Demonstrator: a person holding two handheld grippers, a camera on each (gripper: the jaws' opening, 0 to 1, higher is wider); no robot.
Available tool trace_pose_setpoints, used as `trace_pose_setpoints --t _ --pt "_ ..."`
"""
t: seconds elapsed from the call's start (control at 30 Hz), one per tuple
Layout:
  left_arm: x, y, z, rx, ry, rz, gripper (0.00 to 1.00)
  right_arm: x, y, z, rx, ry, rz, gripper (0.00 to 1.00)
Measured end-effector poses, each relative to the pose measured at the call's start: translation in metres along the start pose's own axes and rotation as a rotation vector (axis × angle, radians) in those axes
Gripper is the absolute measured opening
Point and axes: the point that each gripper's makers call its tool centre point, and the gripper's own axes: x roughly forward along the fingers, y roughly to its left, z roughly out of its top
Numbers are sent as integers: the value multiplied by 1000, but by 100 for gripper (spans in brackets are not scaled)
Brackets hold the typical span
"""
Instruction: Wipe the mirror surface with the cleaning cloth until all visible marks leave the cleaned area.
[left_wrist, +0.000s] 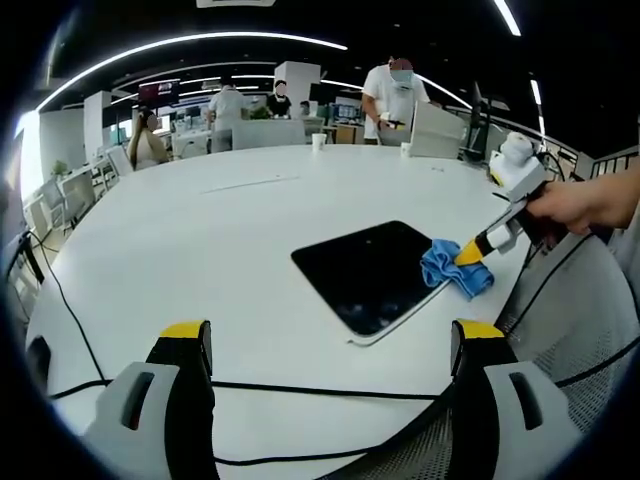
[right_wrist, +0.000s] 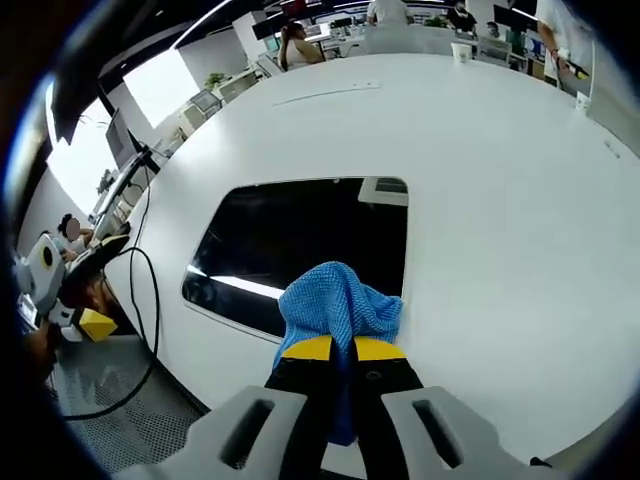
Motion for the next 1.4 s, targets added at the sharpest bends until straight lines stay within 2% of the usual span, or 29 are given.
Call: trace_pose_setpoints --t 0.7,1.4 --pt "0 2 0 -7 -4 6 99 0 -4 1 37 20 -13 0" --pt "0 3 0 -16 -4 12 99 12 -8 20 35 14 -27 0"
